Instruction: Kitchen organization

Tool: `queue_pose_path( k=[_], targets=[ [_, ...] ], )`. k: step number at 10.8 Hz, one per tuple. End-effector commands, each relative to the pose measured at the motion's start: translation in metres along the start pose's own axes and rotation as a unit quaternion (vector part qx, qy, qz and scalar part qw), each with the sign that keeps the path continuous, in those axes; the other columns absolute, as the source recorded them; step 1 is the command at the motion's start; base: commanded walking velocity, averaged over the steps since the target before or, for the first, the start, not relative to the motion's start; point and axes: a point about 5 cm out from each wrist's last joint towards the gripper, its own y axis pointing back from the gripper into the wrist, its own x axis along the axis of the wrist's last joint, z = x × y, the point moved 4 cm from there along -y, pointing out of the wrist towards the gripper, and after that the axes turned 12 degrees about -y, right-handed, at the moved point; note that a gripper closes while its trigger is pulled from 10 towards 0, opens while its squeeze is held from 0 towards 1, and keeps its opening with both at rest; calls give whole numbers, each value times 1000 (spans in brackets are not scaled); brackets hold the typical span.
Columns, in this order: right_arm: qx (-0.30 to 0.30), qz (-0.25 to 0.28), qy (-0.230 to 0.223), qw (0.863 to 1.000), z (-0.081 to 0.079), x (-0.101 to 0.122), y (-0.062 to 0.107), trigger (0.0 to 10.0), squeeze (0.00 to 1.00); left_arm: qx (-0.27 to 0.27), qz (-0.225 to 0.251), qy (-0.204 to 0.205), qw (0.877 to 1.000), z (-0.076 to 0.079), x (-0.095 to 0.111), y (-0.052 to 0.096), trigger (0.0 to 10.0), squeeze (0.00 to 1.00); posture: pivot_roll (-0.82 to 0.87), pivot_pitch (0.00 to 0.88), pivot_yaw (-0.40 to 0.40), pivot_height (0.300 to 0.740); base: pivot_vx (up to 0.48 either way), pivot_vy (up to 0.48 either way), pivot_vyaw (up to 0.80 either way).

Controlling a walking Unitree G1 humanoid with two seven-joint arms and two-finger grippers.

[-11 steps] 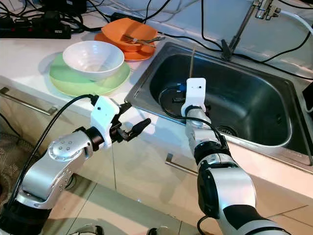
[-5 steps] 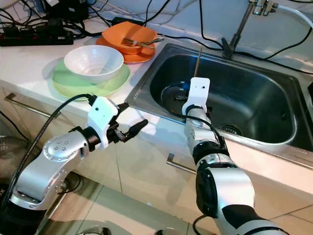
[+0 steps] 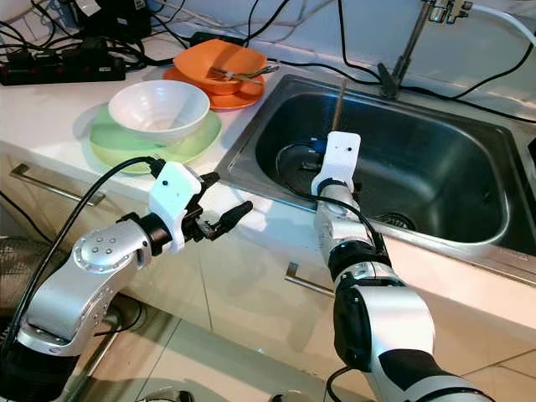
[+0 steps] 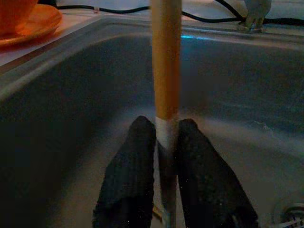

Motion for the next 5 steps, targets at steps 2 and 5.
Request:
queue_pose_path(
  k=[2,5],
  targets=[
    [-3,-41,-1,999,0,-21,4,10000,992,-2,4,-5,1000,2,5,0,10000,0,94,71,-41,740,0,0,0],
    [-3,-37,2,999,0,-17,3,10000,0,2,3,-4,1000,0,4,-1,10000,0,90,78,-45,740,0,0,0]
  ],
)
